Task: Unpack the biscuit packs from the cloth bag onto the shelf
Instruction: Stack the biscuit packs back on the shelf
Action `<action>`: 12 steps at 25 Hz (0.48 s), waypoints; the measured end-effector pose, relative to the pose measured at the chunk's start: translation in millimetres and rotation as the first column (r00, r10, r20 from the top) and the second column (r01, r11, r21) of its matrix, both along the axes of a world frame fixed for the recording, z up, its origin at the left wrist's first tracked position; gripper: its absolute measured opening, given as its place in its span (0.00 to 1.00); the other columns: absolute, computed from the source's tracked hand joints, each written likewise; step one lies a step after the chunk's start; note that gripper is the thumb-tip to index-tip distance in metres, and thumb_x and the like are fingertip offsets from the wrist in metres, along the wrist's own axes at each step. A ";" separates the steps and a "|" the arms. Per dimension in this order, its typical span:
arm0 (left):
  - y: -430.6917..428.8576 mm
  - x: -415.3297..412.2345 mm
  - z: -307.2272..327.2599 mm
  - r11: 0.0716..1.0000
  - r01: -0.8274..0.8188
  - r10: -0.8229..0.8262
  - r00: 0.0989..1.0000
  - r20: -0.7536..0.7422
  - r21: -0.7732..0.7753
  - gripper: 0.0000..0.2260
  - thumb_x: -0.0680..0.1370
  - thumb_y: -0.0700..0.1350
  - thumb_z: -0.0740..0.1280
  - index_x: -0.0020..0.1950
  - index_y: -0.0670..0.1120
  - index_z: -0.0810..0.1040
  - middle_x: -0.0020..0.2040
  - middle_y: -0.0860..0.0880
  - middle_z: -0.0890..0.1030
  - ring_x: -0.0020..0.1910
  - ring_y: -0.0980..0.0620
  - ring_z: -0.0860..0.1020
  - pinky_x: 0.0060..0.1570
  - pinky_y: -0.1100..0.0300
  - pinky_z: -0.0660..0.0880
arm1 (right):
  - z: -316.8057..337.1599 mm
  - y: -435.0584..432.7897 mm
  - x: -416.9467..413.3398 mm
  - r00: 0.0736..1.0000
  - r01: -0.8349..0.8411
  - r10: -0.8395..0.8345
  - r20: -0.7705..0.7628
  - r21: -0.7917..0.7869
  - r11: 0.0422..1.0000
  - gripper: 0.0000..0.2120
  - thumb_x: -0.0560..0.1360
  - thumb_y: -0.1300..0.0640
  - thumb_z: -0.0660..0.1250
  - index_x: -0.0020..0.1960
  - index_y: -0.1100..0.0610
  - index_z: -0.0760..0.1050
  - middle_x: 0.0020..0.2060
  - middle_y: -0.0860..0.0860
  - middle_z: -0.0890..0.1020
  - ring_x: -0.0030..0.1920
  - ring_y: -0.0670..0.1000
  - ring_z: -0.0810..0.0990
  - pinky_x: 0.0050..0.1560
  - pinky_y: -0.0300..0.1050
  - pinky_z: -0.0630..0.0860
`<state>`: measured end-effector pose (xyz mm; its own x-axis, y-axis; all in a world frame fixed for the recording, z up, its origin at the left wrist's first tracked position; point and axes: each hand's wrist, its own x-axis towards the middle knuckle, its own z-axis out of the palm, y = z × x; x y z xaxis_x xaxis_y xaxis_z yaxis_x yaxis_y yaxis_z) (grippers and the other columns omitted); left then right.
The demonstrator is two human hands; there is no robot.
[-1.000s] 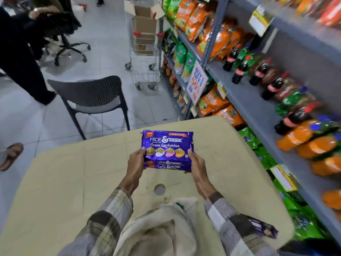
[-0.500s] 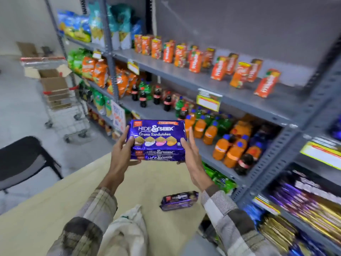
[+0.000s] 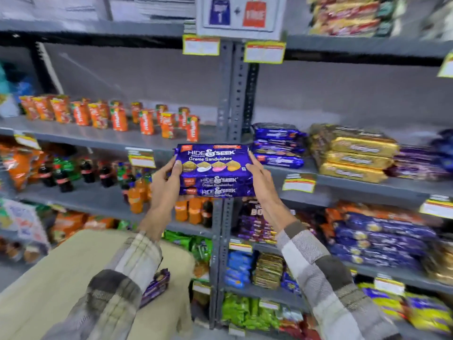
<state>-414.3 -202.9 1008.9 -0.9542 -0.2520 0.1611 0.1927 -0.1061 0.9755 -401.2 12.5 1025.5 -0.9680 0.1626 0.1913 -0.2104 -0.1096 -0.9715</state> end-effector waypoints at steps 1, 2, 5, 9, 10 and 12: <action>17.1 -1.4 4.9 1.000 0.020 -0.020 1.000 -0.007 0.001 0.18 0.79 0.55 0.66 0.68 0.53 0.77 0.55 0.46 0.84 0.45 0.44 0.85 0.33 0.48 0.83 | 7.2 15.3 7.1 0.999 0.030 -0.030 0.012 0.007 1.000 0.22 0.82 0.59 0.59 0.75 0.47 0.67 0.59 0.45 0.82 0.51 0.46 0.83 0.55 0.42 0.80; 32.9 -2.9 8.6 0.999 0.043 -0.042 0.999 -0.014 0.011 0.18 0.79 0.55 0.66 0.68 0.52 0.77 0.55 0.46 0.84 0.43 0.46 0.85 0.32 0.50 0.82 | 12.3 29.8 12.1 0.998 0.059 -0.059 0.030 0.017 0.998 0.23 0.81 0.58 0.59 0.74 0.45 0.67 0.58 0.45 0.82 0.50 0.47 0.83 0.56 0.48 0.80; 77.8 -8.8 22.3 0.992 0.120 -0.120 0.993 -0.006 0.026 0.18 0.80 0.53 0.65 0.68 0.50 0.76 0.56 0.46 0.83 0.41 0.48 0.85 0.30 0.55 0.81 | 26.1 68.9 25.0 0.986 0.150 -0.151 0.068 0.028 0.988 0.22 0.81 0.54 0.59 0.73 0.40 0.68 0.50 0.41 0.84 0.41 0.47 0.85 0.44 0.52 0.82; 115.2 -29.2 36.1 0.968 0.251 -0.251 0.968 0.018 -0.005 0.16 0.81 0.51 0.62 0.69 0.52 0.75 0.52 0.48 0.85 0.40 0.51 0.86 0.32 0.54 0.81 | 33.2 104.0 21.2 0.971 0.224 -0.225 0.077 0.024 0.974 0.22 0.82 0.52 0.59 0.75 0.42 0.65 0.52 0.49 0.86 0.44 0.50 0.87 0.34 0.43 0.82; 120.8 -35.7 38.1 0.962 0.273 -0.273 0.962 0.016 -0.010 0.15 0.81 0.51 0.61 0.67 0.52 0.76 0.50 0.49 0.85 0.40 0.51 0.86 0.32 0.55 0.81 | 32.0 109.5 16.2 0.968 0.236 -0.237 0.081 0.019 0.971 0.22 0.82 0.52 0.59 0.75 0.43 0.65 0.51 0.50 0.86 0.45 0.51 0.87 0.34 0.42 0.82; 131.0 -51.7 43.1 0.951 0.309 -0.309 0.951 0.008 -0.015 0.13 0.81 0.52 0.61 0.64 0.52 0.78 0.47 0.49 0.86 0.39 0.52 0.86 0.30 0.57 0.80 | 29.8 117.4 4.4 0.959 0.272 -0.272 0.085 0.010 0.962 0.22 0.82 0.52 0.58 0.75 0.44 0.65 0.49 0.49 0.87 0.45 0.51 0.87 0.38 0.45 0.83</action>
